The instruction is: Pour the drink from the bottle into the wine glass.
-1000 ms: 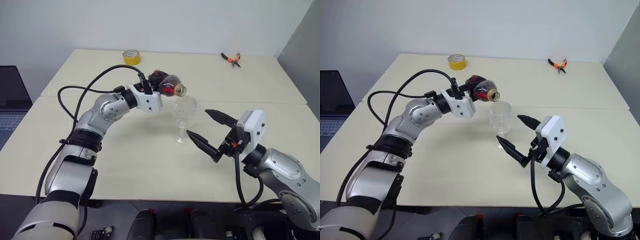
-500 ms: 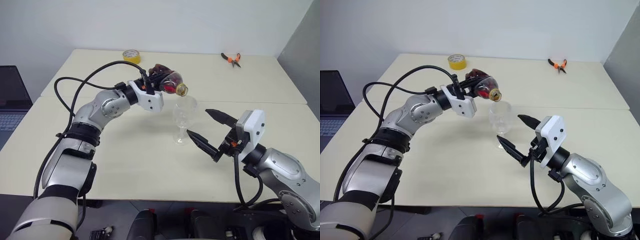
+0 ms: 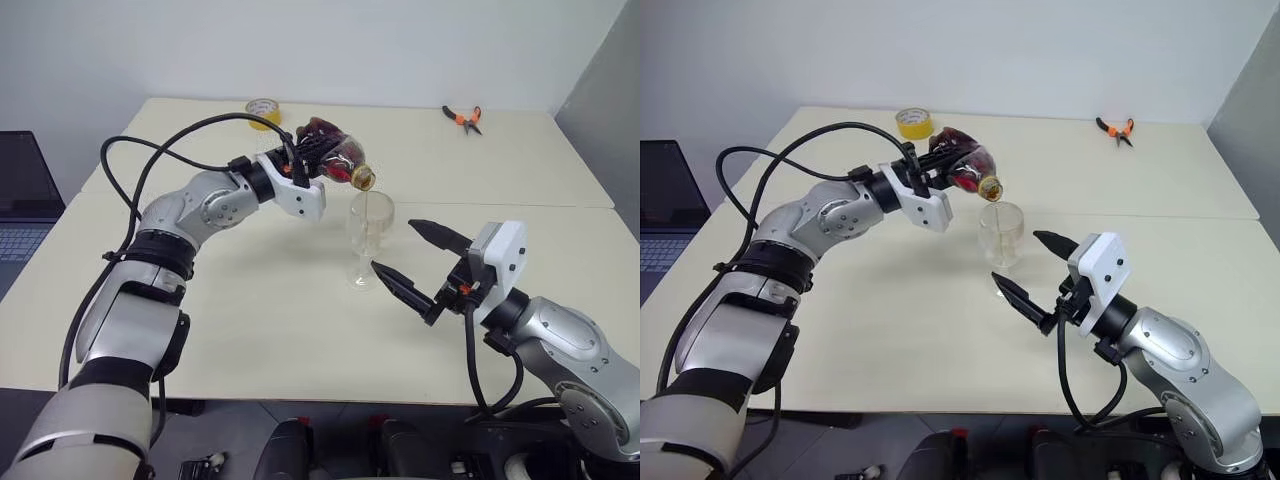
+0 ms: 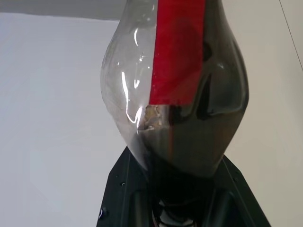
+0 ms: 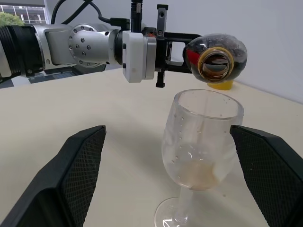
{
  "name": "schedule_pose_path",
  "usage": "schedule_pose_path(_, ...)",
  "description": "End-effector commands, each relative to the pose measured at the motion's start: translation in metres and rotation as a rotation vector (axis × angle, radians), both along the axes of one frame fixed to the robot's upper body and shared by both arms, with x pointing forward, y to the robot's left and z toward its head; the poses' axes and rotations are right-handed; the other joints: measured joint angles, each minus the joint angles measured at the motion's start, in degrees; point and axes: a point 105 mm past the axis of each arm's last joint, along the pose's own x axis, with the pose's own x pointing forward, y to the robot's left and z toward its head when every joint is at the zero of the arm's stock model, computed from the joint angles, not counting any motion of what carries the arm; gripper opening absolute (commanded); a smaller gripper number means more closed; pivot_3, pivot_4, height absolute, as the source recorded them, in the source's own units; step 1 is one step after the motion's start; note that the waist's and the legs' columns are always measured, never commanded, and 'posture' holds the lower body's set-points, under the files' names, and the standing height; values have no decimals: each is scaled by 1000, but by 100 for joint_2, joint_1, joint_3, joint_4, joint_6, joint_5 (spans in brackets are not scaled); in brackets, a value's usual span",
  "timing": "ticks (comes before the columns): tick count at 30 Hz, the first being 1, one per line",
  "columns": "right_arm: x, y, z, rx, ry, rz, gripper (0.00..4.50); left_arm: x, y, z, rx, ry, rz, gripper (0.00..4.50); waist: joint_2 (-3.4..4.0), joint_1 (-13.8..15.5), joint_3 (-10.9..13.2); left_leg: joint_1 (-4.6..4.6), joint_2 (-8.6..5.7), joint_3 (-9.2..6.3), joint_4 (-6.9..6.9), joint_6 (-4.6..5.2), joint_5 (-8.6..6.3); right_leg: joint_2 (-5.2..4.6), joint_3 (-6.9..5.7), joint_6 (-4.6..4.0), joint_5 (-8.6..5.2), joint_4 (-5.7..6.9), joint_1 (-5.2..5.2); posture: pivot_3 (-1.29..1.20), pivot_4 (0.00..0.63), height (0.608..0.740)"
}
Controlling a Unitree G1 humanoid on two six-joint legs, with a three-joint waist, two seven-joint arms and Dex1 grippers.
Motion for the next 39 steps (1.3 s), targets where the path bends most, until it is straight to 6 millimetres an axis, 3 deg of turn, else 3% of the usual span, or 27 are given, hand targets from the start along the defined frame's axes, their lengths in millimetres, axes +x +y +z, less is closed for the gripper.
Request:
schedule_pose_path(1, -6, 3, 10, 11, -52, 18, 4500, -3, 0, 29, -33, -90, -18, 645, 0, -1, 0, 0, 0, 0, 0, 0, 0, 0, 0, 0, 0, 0, 0, 0, 150, 740)
schedule_pose_path(39, -7, 1, 14, 61, -62, 23, 4500, -1, -3, 35, -19, -120, -20, 639, 0, -1, 0, 1, -1, 4, 2, -1, 1, -1, 3, 0, 0, 9, -4, 0, 150, 740)
